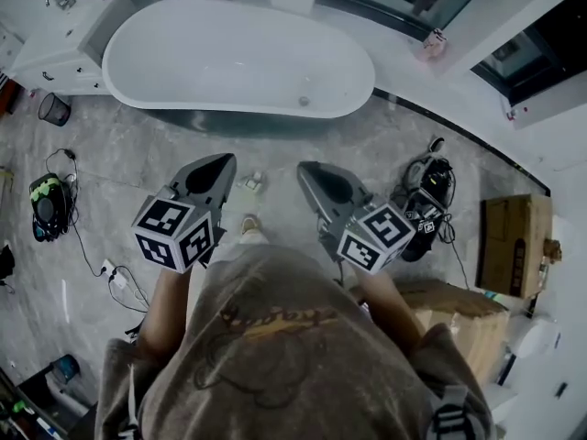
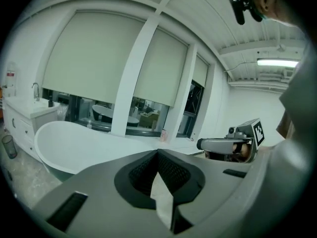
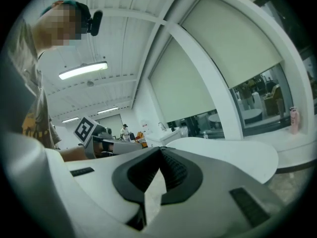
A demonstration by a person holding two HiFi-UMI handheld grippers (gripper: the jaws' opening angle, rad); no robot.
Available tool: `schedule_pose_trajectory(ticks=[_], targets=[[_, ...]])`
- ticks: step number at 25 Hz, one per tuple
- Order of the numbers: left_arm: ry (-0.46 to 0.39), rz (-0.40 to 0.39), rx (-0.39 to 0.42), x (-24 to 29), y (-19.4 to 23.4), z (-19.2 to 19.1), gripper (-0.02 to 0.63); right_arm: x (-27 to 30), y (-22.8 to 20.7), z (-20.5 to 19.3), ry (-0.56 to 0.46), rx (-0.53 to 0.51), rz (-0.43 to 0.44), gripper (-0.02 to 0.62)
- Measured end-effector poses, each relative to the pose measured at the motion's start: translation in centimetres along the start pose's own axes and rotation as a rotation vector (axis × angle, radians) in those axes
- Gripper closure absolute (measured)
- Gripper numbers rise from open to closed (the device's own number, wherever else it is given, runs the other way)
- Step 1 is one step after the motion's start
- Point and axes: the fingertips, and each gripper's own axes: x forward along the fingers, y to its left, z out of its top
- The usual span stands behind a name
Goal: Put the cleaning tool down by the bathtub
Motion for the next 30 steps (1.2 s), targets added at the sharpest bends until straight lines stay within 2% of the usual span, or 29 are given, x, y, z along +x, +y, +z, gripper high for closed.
schedule_pose_trajectory(ticks=[4,10,20,26,30], targets=[[-0.098,-0.045,0.022,-0.4,0.1,0.9,0.603,0.5,1.0,1.3,-0.049,-0.040,0.070,0.598],[-0.184,-0.055,0.066,-0.4,-0.4,0.8,0.603,0.3,1.6,2.0,-0.093,-0.100,0.133,0.598],[-0.169,-0.069,0.067,0.6,-0.6,-1.1,0.603,0.3,2.3,0.0,-0.063,-0.139,0.200,0.598],[-0.157,-0.061,0.061,0.7,-0.4,-1.4,0.603,0.3,2.3,-0.2,-0.045,-0.134,0.227,0.598],[-0.146,-0.060,0.050,0.6,-0.6,-2.9,0.603,-0.1,2.7,-1.1,-0.024,-0.130,0.244,0.598]])
